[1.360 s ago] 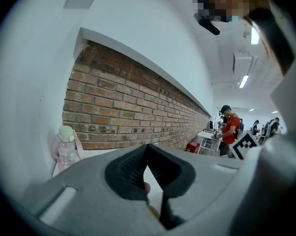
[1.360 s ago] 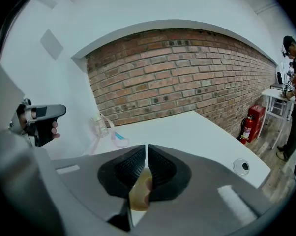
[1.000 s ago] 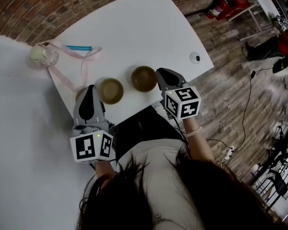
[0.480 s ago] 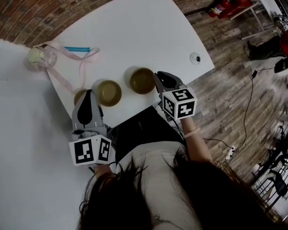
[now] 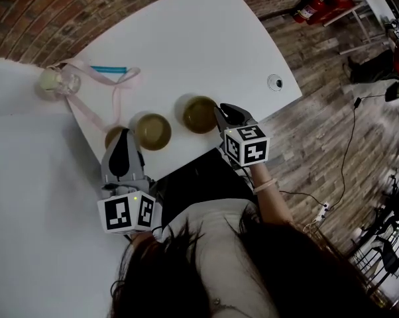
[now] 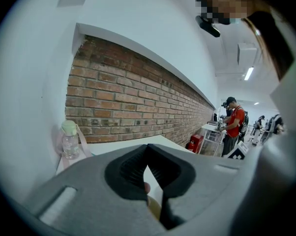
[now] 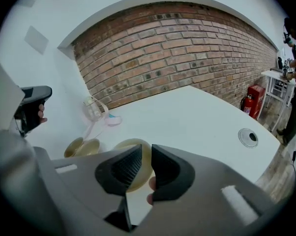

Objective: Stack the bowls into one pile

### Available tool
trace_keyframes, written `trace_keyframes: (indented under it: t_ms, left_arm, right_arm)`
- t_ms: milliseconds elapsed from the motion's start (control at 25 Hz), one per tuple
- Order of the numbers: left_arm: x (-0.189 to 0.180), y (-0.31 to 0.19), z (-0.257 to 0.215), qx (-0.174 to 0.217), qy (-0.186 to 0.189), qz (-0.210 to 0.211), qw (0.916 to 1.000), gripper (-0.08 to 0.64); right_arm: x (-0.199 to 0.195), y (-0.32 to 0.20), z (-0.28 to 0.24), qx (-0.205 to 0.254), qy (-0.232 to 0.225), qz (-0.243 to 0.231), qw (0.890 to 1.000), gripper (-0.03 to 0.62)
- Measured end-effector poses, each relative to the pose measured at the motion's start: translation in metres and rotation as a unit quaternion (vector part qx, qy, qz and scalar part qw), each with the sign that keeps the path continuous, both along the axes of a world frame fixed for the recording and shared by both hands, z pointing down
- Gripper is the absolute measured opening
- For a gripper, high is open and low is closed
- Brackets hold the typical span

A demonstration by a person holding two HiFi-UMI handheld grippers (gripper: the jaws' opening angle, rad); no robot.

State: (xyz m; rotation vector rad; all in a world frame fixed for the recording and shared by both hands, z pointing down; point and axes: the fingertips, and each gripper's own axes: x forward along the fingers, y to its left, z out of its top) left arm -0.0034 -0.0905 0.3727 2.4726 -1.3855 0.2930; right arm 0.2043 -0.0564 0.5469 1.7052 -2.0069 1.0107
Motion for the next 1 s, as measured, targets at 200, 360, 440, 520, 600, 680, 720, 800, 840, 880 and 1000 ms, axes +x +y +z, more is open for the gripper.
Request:
trace_keyframes:
  t_ms: [200, 360, 440, 520, 600, 680, 720, 800, 840, 880, 1000]
  left_arm:
    - [0.003, -0.002, 0.003, -0.006, -0.010, 0.001, 0.9999, 0.000]
    - [0.004, -0.004, 0.007, -0.011, -0.017, 0.004, 0.9998, 0.000]
    - [0.006, -0.006, 0.007, -0.012, -0.016, 0.004, 0.9998, 0.000]
    - [0.009, -0.007, 0.006, -0.012, -0.014, 0.002, 0.9998, 0.000]
    - [0.011, -0.007, 0.005, -0.012, -0.015, 0.003, 0.9998, 0.000]
    - [0.014, -0.007, 0.005, -0.013, -0.018, 0.005, 0.9997, 0.000]
    - [0.015, -0.007, 0.005, -0.014, -0.020, 0.006, 0.9997, 0.000]
    - [0.016, -0.007, 0.006, -0.016, -0.023, 0.007, 0.9996, 0.000]
    - [0.016, -0.007, 0.007, -0.017, -0.025, 0.008, 0.9995, 0.000]
    - [0.016, -0.007, 0.009, -0.019, -0.027, 0.009, 0.9994, 0.000]
    - [0.017, -0.008, 0.011, -0.025, -0.027, 0.011, 0.9993, 0.000]
  right_arm:
    - [0.002, 0.002, 0.012, -0.015, -0.006, 0.006, 1.000, 0.072]
    - [0.002, 0.001, 0.020, -0.023, -0.015, 0.010, 1.000, 0.074]
    - [0.002, 0.001, 0.022, -0.027, -0.018, 0.009, 0.999, 0.074]
    - [0.001, 0.001, 0.025, -0.030, -0.021, 0.008, 0.999, 0.074]
    - [0.000, 0.002, 0.028, -0.033, -0.023, 0.007, 0.999, 0.074]
    - [0.000, 0.003, 0.031, -0.037, -0.026, 0.007, 0.999, 0.074]
    - [0.000, 0.004, 0.032, -0.039, -0.028, 0.007, 0.999, 0.074]
    - [-0.001, 0.004, 0.035, -0.042, -0.031, 0.007, 0.999, 0.074]
    - [-0.002, 0.004, 0.037, -0.043, -0.032, 0.007, 0.999, 0.074]
    - [-0.003, 0.004, 0.038, -0.043, -0.033, 0.008, 0.998, 0.072]
    - [-0.004, 0.003, 0.042, -0.045, -0.032, 0.010, 0.998, 0.067]
